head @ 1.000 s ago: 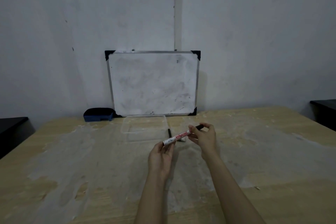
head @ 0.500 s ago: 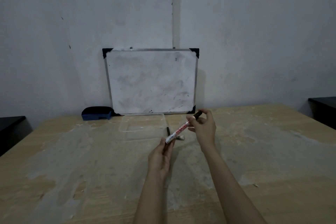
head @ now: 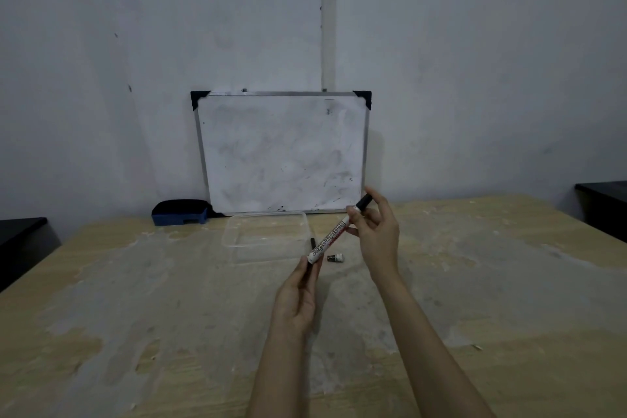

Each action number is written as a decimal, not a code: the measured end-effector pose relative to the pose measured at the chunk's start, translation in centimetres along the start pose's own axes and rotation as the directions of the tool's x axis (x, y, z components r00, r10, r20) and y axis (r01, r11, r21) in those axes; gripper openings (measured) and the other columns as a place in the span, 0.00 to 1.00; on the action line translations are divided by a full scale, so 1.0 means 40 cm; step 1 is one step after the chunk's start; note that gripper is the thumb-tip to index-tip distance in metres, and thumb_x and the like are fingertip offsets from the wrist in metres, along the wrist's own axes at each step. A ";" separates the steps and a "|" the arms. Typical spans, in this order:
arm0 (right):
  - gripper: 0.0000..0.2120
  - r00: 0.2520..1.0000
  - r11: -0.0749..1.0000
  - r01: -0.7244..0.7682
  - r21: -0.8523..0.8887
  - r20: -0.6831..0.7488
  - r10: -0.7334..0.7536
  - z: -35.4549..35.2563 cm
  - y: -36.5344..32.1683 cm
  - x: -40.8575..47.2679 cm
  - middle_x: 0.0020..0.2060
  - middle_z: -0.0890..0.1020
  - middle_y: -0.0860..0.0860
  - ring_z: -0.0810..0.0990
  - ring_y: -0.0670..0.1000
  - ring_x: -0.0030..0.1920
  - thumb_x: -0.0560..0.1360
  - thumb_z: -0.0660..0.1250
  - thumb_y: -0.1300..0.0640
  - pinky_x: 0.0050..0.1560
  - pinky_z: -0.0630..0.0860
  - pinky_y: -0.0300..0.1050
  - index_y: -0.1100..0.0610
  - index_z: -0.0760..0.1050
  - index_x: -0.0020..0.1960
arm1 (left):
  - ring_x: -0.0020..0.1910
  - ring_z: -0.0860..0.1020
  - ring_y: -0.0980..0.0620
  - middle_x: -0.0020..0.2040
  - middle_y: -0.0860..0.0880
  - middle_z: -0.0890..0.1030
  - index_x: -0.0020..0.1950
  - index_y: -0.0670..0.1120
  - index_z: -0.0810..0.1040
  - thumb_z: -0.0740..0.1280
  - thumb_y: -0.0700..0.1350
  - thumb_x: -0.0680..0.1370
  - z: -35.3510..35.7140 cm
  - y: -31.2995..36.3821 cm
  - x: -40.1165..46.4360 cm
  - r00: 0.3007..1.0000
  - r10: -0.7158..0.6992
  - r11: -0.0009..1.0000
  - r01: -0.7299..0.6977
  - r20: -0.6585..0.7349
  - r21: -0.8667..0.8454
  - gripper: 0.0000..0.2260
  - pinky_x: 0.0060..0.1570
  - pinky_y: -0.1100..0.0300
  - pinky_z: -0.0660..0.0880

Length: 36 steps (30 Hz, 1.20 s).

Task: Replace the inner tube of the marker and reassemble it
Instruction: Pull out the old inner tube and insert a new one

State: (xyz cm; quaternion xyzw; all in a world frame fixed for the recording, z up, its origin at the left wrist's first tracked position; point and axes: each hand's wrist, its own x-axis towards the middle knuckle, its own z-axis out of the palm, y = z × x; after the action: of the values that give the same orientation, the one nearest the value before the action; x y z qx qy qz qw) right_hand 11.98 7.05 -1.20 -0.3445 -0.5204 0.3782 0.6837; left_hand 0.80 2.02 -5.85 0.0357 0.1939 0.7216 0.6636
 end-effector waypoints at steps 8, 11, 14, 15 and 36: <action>0.19 0.962 0.950 -0.207 0.232 -0.128 0.241 -0.023 0.013 -0.006 0.35 0.78 0.57 0.78 0.50 0.36 0.75 0.63 0.69 0.31 0.80 0.33 0.63 0.68 0.66 | 0.38 0.84 0.41 0.39 0.34 0.83 0.47 0.30 0.73 0.51 0.38 0.81 -0.011 0.018 0.015 0.997 0.062 0.998 -0.062 0.042 0.019 0.15 0.41 0.54 0.82; 0.19 0.942 0.923 -0.245 0.295 -0.153 0.299 -0.033 0.025 -0.010 0.36 0.78 0.55 0.78 0.51 0.37 0.75 0.62 0.70 0.30 0.80 0.33 0.62 0.68 0.65 | 0.40 0.83 0.42 0.40 0.34 0.82 0.45 0.32 0.71 0.50 0.36 0.81 -0.004 0.014 0.007 0.993 0.114 0.988 -0.116 0.026 0.098 0.13 0.36 0.56 0.82; 0.20 0.922 0.904 -0.277 0.326 -0.176 0.346 -0.040 0.036 -0.011 0.37 0.79 0.56 0.79 0.51 0.38 0.75 0.63 0.70 0.30 0.80 0.33 0.62 0.68 0.66 | 0.31 0.85 0.48 0.30 0.39 0.84 0.44 0.31 0.71 0.50 0.37 0.81 0.002 0.006 0.005 0.988 0.147 0.978 -0.152 0.044 0.144 0.14 0.33 0.60 0.82; 0.20 0.914 0.896 -0.287 0.339 -0.183 0.362 -0.041 0.039 -0.012 0.37 0.79 0.56 0.79 0.50 0.36 0.75 0.63 0.70 0.29 0.80 0.33 0.62 0.68 0.66 | 0.30 0.85 0.49 0.29 0.40 0.84 0.45 0.31 0.71 0.51 0.37 0.81 0.002 0.006 0.005 0.987 0.155 0.976 -0.161 0.049 0.149 0.14 0.32 0.61 0.83; 0.14 0.804 0.762 -0.423 0.491 -0.183 0.565 -0.056 0.054 -0.008 0.35 0.75 0.55 0.76 0.51 0.33 0.74 0.64 0.70 0.27 0.79 0.36 0.59 0.66 0.56 | 0.37 0.74 0.54 0.38 0.48 0.75 0.44 0.42 0.75 0.65 0.37 0.76 -0.047 0.075 -0.003 0.892 0.453 0.578 -0.293 -0.001 0.762 0.02 0.31 0.71 0.76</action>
State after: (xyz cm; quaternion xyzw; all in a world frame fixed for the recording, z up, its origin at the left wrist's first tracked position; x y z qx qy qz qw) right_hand 13.75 7.63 -3.69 -0.3696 -0.1953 0.5901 0.6906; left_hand -2.60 1.32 -6.59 0.2725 0.5233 0.7014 0.3998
